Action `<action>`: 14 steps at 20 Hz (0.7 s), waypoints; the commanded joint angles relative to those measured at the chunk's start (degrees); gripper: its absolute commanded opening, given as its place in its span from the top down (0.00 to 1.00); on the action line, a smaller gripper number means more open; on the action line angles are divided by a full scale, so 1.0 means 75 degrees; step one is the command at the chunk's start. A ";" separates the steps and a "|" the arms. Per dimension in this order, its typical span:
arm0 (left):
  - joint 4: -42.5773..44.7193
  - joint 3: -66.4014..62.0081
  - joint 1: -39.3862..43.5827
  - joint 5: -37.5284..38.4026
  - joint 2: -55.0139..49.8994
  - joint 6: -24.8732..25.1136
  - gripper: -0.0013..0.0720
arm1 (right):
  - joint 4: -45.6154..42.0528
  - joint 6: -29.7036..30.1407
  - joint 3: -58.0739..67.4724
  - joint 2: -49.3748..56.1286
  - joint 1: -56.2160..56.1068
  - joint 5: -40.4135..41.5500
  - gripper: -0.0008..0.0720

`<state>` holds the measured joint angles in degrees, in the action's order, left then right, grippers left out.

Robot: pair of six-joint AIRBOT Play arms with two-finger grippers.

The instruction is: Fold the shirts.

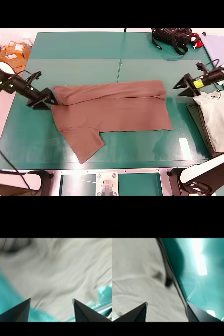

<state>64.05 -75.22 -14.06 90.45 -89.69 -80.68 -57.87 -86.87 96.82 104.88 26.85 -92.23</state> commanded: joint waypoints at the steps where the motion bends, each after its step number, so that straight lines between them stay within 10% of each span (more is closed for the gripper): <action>1: 0.0775 0.1309 -0.0026 -0.0117 0.1341 -0.0245 0.17 | -0.0370 -0.0099 -0.1888 -0.1594 0.0498 0.0632 0.23; 7: 0.0326 0.5281 -0.0003 -0.1466 0.4106 -0.0662 0.17 | -0.0073 -0.0163 -0.7274 -0.5170 0.0624 0.2946 0.23; 14: -0.1725 0.7670 0.1428 -0.3987 0.4488 -0.0644 0.17 | 0.0595 -0.0157 -0.9232 -0.5284 0.0612 0.4232 0.23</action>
<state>58.35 -24.23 -9.23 70.63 -57.14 -85.30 -55.88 -87.99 33.43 66.19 31.53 -66.00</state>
